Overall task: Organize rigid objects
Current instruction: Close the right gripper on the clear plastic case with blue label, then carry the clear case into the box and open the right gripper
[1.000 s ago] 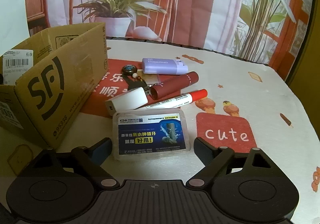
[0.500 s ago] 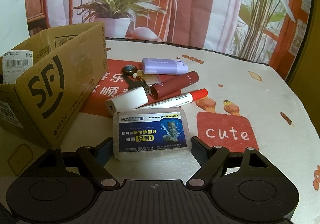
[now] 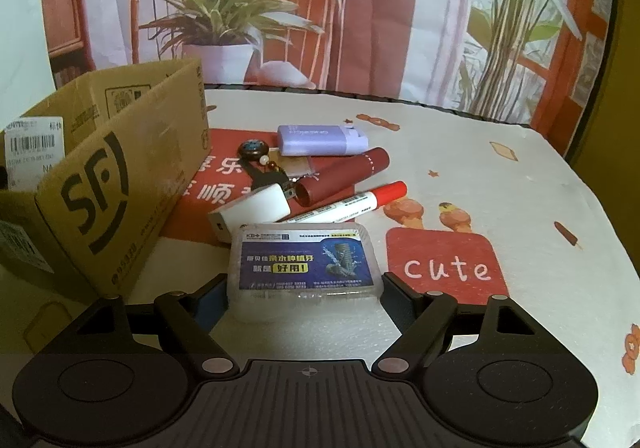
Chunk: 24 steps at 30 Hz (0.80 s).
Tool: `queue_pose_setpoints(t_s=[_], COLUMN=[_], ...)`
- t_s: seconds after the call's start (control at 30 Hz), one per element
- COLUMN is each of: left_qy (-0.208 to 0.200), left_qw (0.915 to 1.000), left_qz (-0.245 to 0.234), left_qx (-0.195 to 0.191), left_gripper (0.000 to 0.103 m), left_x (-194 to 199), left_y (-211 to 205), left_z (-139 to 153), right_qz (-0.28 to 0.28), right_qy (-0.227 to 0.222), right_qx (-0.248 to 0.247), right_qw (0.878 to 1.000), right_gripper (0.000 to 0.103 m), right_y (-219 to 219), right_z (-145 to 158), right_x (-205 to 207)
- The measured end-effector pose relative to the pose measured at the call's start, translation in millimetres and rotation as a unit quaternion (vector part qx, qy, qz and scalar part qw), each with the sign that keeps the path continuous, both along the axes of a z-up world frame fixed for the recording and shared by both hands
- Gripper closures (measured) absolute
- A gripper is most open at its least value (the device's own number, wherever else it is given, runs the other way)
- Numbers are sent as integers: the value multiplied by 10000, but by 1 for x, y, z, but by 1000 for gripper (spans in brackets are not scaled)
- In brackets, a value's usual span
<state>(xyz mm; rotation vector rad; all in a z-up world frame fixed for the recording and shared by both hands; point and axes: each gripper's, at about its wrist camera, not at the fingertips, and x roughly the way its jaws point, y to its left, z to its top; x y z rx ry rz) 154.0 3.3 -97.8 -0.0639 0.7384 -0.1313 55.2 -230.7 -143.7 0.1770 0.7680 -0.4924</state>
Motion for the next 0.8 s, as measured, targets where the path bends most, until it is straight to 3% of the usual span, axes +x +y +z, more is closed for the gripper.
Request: queue_pose_setpoints(t_s=[0.27,0.8], left_qy=[-45,-49], left_qw=[10000,9999], left_qz=[-27,-58], left_qx=[-27,-89], left_gripper=[91,91], left_x=[0,1], left_y=[0,2], left_z=[-1,-2], right_qz=[-52,-82], right_qy=[-171,25], right_qx=[33,119], right_qw=[9998,9999], right_gripper=[26,27], right_y=[-4,-5], right_z=[20,17], right_x=[1,5])
